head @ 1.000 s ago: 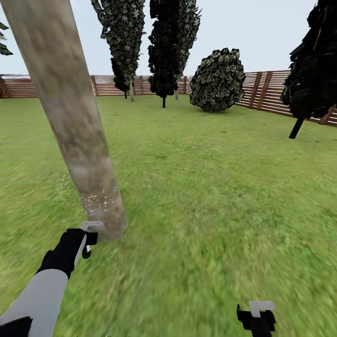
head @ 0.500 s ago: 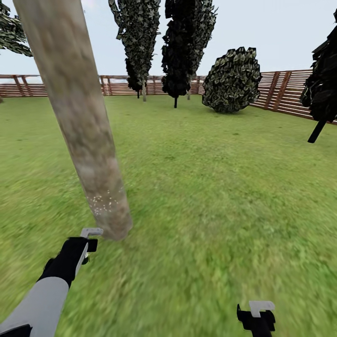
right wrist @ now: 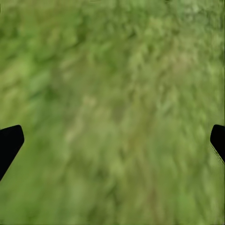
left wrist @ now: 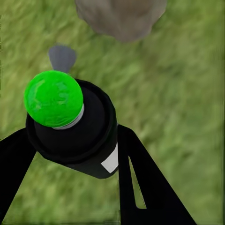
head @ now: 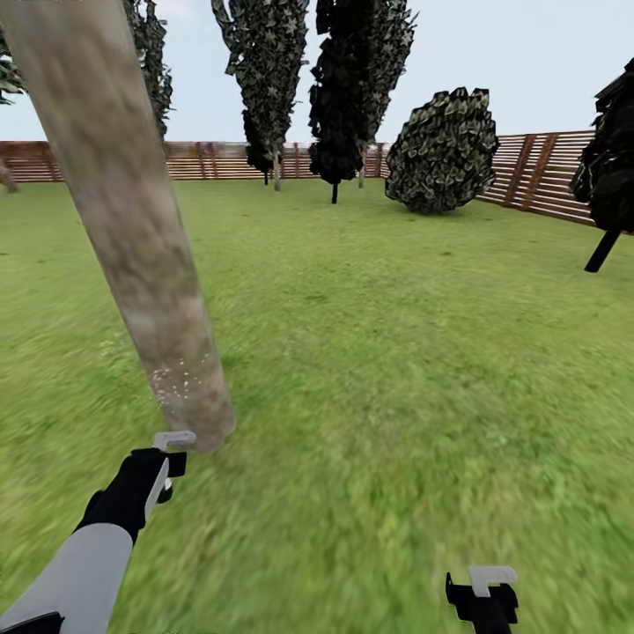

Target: In the garden, pick up the pesticide atomizer on the floor and spray pesticide onto both trees until each tree trunk is fully covered.

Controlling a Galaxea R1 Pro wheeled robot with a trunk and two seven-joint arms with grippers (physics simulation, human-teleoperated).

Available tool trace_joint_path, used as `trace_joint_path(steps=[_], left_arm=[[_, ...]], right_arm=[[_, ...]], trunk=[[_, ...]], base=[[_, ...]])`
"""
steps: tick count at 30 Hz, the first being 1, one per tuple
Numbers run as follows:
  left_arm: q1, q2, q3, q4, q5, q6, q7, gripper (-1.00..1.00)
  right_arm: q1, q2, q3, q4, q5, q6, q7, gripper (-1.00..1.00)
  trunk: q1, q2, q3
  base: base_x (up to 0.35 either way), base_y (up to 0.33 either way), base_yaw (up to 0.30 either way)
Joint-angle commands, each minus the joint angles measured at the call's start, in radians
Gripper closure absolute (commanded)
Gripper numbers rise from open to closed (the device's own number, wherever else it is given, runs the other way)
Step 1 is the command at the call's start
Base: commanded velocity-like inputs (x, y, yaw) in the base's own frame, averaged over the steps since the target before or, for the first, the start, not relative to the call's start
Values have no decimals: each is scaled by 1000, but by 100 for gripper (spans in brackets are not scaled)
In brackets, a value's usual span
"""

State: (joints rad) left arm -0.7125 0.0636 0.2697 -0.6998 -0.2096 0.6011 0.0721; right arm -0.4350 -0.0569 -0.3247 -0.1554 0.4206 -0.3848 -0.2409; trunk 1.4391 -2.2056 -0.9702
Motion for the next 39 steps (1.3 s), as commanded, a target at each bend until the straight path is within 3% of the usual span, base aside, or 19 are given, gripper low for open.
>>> trace_joint_path(steps=[1, 4, 9, 16, 39], left_arm=[[-1, -1, 2, -1, -5, 5, -1, 100], [-1, -1, 3, 0, -1, 6, -2, 100], [-1, -3, -1, 0, 41, 5, -2, 100], [-1, -3, -1, 0, 45, 5, -2, 100], [1, -15, -3, -1, 44, 3, -2, 100]], right_arm=[[-1, 0, -7, 1, 10, -3, -3, -100], [-1, 0, -7, 1, 10, -3, -3, -100], [-1, 0, -7, 0, 10, -3, -3, -100], [-1, 0, -7, 1, 10, -3, -3, -100], [-1, 0, -7, 2, 10, -3, -3, -100]], trunk=[[0, 0, -1], [0, 0, -1], [0, 0, -1], [0, 0, -1], [0, 0, -1]], base=[[57, -275, 262], [71, -275, 271], [88, -275, 275], [135, -263, 248], [176, -235, 48]])
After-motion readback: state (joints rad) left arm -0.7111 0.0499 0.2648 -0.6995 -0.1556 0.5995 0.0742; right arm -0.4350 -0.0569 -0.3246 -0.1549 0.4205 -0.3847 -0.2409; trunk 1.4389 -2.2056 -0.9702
